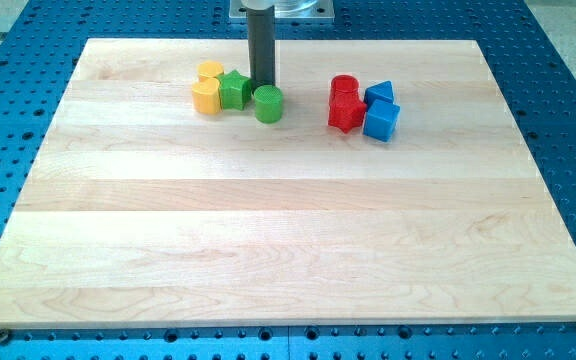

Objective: Push the yellow blocks slightly down

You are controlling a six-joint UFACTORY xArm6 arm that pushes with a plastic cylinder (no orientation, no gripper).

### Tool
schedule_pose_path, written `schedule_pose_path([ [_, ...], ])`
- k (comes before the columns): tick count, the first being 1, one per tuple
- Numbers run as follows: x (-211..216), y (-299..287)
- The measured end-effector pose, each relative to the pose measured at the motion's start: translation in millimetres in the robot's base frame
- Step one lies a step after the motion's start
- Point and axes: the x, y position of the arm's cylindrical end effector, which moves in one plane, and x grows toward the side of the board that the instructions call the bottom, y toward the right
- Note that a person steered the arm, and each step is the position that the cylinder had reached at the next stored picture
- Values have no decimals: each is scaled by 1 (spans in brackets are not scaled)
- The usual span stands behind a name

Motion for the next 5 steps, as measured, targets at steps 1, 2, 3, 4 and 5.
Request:
schedule_pose_path([
  [1,-38,0],
  [2,-57,-11],
  [3,-46,-51],
  [4,-38,-76],
  [5,-36,-79],
])
